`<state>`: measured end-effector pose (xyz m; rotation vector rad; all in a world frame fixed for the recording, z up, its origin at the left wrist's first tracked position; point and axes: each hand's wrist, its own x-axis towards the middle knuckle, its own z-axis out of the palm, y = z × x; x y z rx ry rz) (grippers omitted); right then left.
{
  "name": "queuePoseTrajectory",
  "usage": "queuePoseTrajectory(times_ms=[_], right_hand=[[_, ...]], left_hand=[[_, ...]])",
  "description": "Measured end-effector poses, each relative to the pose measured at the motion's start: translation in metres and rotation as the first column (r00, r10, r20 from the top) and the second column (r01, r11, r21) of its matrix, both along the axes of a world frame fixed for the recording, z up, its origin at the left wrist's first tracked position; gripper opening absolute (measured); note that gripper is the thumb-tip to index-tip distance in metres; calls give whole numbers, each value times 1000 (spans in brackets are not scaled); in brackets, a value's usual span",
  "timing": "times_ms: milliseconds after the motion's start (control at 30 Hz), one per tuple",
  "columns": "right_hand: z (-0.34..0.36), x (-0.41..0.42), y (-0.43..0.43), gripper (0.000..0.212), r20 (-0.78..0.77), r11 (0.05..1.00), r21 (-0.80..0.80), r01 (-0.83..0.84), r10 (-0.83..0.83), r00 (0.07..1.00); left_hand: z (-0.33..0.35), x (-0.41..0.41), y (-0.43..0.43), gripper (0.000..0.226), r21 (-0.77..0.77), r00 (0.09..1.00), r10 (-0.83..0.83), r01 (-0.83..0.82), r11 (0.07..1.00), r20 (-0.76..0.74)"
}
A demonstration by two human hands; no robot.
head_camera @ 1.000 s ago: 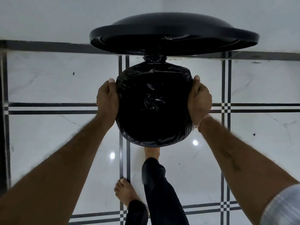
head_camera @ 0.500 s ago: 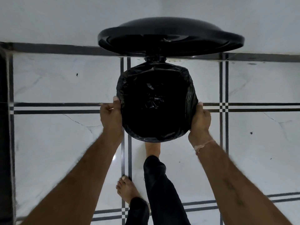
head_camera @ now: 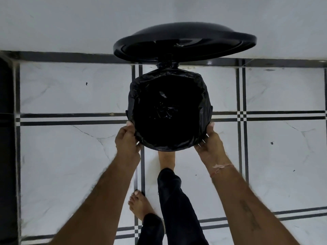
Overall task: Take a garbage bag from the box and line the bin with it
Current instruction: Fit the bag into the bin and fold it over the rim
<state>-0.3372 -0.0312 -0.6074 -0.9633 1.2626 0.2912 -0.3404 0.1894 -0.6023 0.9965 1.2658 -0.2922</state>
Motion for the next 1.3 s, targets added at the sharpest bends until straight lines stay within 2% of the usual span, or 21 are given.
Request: queuePoseTrajectory(times_ms=[100,167,233,267,367,467,567,667,767,867,933,1067,1133,1200,1233,1300], right_hand=[[0,-9,9,44,38,982,88,170,-174,984],[1,-20,20,45,-9,976,101,192,-193,981],[1,-31,32,47,-56,973,122,195,-189,980],[1,-36,39,50,-72,964,149,220,-211,975],[2,-41,53,55,-74,933,203,298,-289,954],[3,-43,55,55,-60,930,193,312,-307,950],[15,-43,45,47,-79,966,153,207,-196,977],[36,-31,30,40,-62,997,-51,-64,61,996],[69,2,16,53,-51,947,-270,-172,165,985],[113,49,4,65,68,914,-357,-192,231,971],[139,79,0,67,167,881,-405,-244,334,928],[181,134,-4,69,240,763,-531,-368,552,798],[191,151,-5,70,197,669,-548,-501,686,701],[195,155,-7,65,127,565,-546,-618,786,605],[195,154,-7,59,89,511,-569,-645,817,569],[191,145,-8,52,29,433,-616,-658,847,530]], left_hand=[[0,-7,-8,41,-120,981,191,-191,974,-12],[0,-20,-21,56,-232,980,188,-199,952,-65],[1,-32,-36,59,-341,976,187,-216,915,-115],[0,-37,-42,59,-372,961,240,-274,887,-137],[-3,-40,-54,62,-333,918,369,-397,855,-146],[-3,-41,-53,55,-314,922,368,-387,867,-119],[6,-42,-46,52,-303,944,308,-329,894,-117],[32,-29,-37,56,-196,981,161,-180,964,-111],[72,-1,-29,56,-65,998,21,-24,998,-57],[114,40,-20,67,61,998,-58,57,997,11],[138,67,-13,74,132,993,-92,81,988,77],[180,113,-3,74,206,960,-144,95,974,238],[191,126,0,67,238,924,-284,225,945,256],[194,128,3,41,300,863,-457,387,872,214],[193,125,3,36,340,827,-527,447,827,195],[186,111,5,46,364,798,-565,473,802,208]])
